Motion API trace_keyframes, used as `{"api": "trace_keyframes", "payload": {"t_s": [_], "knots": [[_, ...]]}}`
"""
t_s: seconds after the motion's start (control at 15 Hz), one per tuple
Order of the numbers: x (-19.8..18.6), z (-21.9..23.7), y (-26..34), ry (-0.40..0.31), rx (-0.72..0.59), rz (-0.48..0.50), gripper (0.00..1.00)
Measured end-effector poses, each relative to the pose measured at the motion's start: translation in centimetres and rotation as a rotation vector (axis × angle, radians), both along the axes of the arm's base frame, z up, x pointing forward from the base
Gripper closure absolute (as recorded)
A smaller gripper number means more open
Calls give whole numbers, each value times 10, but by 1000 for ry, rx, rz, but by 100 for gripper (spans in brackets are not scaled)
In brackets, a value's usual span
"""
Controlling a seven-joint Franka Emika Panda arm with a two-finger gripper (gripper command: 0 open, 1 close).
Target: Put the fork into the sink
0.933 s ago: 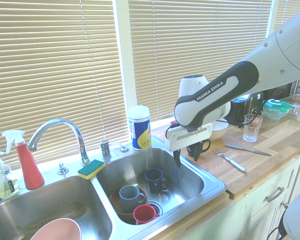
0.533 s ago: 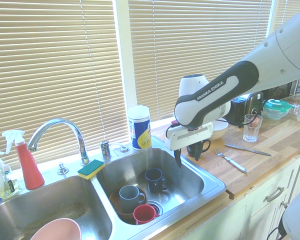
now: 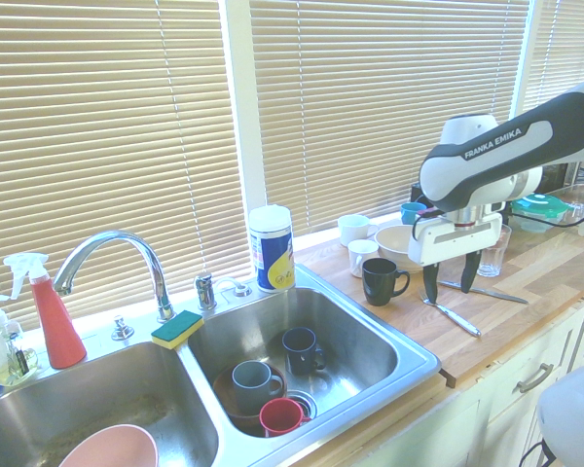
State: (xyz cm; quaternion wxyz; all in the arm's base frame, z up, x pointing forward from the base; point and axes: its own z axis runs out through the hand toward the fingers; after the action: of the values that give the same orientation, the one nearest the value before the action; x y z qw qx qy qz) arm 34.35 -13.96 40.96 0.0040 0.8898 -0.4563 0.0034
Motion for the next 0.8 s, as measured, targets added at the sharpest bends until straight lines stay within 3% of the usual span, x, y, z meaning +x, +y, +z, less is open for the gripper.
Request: {"api": "trace_keyframes", "payload": {"t_s": [0.2,0.33,0.4,0.8], "knots": [[5,-39,-23,-19,-37,5,0],[9,-66,-32,8,-45,6,0],[11,-78,-35,17,-45,5,100],[17,-97,-44,0,-42,-7,100]]}}
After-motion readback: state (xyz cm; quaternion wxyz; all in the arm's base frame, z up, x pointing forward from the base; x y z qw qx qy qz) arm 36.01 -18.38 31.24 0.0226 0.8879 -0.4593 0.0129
